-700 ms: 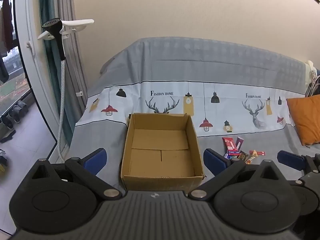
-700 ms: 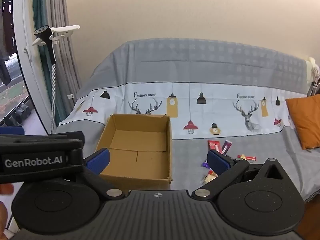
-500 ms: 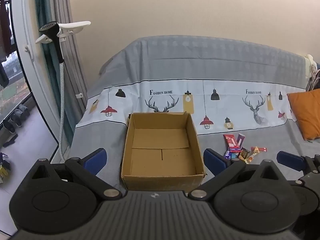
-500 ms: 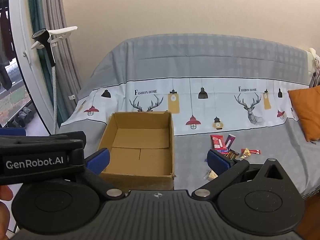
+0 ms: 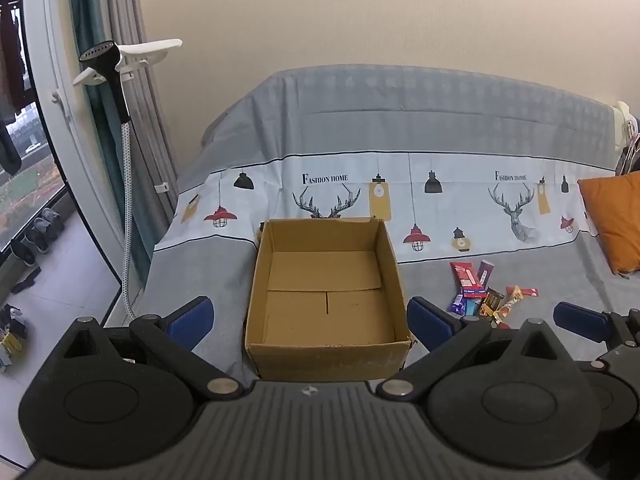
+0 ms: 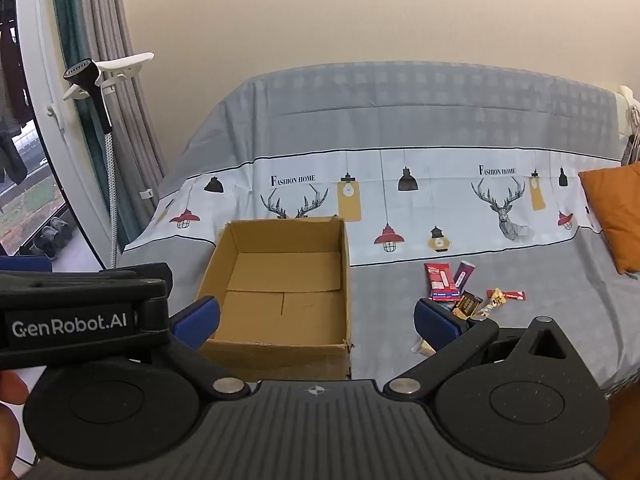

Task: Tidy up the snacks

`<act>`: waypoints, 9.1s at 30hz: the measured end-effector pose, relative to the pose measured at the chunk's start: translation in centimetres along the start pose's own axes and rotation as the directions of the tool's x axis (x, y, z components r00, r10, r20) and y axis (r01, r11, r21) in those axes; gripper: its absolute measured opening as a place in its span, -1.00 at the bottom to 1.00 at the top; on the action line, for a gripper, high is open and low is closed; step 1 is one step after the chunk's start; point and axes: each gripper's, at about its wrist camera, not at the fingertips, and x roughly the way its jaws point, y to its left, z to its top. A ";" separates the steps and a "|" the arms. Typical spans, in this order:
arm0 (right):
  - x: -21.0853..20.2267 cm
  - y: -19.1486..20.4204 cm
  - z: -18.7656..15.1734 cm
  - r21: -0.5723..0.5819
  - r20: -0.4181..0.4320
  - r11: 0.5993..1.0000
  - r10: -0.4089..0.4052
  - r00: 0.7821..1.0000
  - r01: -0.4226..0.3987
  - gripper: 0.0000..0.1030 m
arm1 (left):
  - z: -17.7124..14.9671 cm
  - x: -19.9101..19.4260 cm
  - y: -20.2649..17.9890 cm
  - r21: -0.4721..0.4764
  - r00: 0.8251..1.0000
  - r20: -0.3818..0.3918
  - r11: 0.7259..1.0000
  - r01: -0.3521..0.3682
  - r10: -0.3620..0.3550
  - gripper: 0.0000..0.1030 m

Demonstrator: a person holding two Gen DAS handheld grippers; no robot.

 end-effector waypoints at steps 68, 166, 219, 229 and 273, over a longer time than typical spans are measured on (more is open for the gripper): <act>3.0 -2.1 -1.5 -0.054 -0.040 0.998 0.019 0.999 -0.022 0.99 | -1.9 3.9 -1.9 -0.013 0.997 -0.076 0.999 0.031 -0.032 1.00; 30.1 -32.9 -10.2 0.196 -0.132 0.961 -0.173 0.976 0.196 -0.14 | -6.2 38.3 -24.7 0.112 0.865 -0.371 0.909 0.402 -0.337 -0.21; 26.8 1.6 -1.2 -0.195 -0.067 0.958 0.198 0.978 -0.208 -0.15 | -4.6 30.0 5.9 -0.114 0.966 -0.023 0.961 0.252 -0.257 -0.21; 33.8 1.2 -4.6 -0.174 -0.232 0.969 0.132 0.964 -0.175 -0.14 | -7.9 37.6 6.0 -0.132 0.947 -0.149 0.954 0.268 -0.286 -0.21; 21.4 -22.6 -13.3 0.171 0.071 0.985 0.004 0.997 -0.017 0.99 | -11.7 29.5 -14.1 -0.059 0.859 -0.109 0.866 0.497 -0.501 0.99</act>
